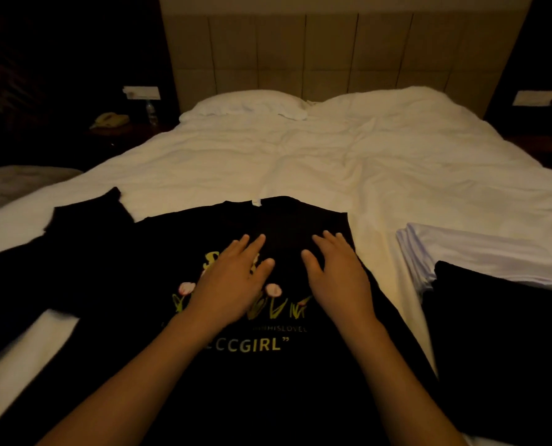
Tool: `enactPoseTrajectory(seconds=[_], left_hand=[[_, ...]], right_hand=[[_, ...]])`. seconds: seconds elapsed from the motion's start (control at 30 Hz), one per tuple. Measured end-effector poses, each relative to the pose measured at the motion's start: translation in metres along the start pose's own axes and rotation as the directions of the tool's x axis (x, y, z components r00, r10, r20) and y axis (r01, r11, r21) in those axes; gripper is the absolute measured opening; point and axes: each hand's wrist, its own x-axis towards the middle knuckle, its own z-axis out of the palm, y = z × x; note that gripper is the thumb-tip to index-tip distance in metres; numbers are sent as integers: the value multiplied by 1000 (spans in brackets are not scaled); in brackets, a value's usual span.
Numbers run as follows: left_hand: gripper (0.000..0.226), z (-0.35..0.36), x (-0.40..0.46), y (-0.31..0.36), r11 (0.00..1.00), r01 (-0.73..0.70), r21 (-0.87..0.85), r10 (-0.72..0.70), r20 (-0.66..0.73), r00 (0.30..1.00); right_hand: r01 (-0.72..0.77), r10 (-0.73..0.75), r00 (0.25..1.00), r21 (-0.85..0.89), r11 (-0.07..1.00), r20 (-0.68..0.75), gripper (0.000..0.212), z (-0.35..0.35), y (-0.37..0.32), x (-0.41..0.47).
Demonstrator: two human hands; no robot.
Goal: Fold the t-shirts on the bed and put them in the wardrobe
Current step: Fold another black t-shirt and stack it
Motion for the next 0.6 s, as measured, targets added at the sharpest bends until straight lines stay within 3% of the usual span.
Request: enactPoseTrajectory(seconds=[0.17,0.37,0.47,0.6], left_hand=[[56,-59,-54,-54,977,148,-152,-175,-177,969],[52,-79,-99,-141,896,348,-276,-411,-224,883],[51,-80,-105,-169,805,462,-373,-557,-205,805],[43,-88,-100,-197,609,493,-621,-706,-141,694]], right_hand=[[80,-97,988,134,988,123,51,10,-70,-23],[108,-174,950,249,962,261,48,55,-141,-32],[137,-204,926,221,966,317,49,88,-168,-30],[223,-281,889,193,955,361,53,136,-202,-22]])
